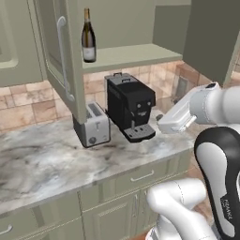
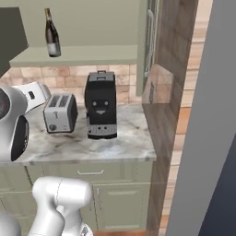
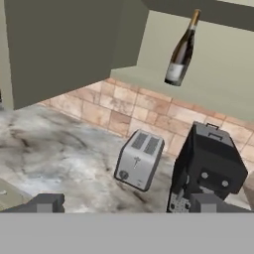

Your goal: Open the cabinet directly in front. Then move the wine and the mug to the dining counter with the candle on it.

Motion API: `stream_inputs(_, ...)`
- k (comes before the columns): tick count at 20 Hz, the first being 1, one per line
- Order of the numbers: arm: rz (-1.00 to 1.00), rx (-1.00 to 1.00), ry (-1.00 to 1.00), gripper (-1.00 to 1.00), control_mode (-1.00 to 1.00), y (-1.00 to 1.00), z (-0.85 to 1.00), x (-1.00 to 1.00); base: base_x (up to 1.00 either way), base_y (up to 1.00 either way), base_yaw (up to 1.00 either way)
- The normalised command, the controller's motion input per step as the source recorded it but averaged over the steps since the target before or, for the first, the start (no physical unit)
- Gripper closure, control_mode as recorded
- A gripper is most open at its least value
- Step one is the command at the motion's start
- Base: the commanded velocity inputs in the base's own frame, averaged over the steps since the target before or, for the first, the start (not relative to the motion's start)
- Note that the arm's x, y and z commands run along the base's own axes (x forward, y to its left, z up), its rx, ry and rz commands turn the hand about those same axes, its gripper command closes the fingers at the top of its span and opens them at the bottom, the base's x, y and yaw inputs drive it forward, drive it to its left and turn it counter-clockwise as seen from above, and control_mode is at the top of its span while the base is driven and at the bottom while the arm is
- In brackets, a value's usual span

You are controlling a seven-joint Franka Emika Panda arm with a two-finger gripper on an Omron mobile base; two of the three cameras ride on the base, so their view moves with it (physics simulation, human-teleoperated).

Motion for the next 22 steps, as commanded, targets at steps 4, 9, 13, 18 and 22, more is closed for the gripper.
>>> stream_inputs(4,0.00,0.00,0.00,-1.00,1.00,0.00,0.00,0.00,0.36,0.00,0.00)
stream_inputs(9,0.00,0.00,0.00,-1.00,1.00,0.00,0.00,0.00,0.03,-0.06,0.00)
stream_inputs(13,0.00,0.02,0.00,-1.00,-1.00,-0.01,0.27,0.00,0.00,-0.01,0.00)
stream_inputs(18,0.00,0.02,-0.01,-1.00,-1.00,-0.02,0.64,0.00,0.00,0.00,0.00)
stream_inputs(22,-0.02,0.02,-0.01,-1.00,-1.00,-0.03,0.70,0.00,0.00,0.00,0.00)
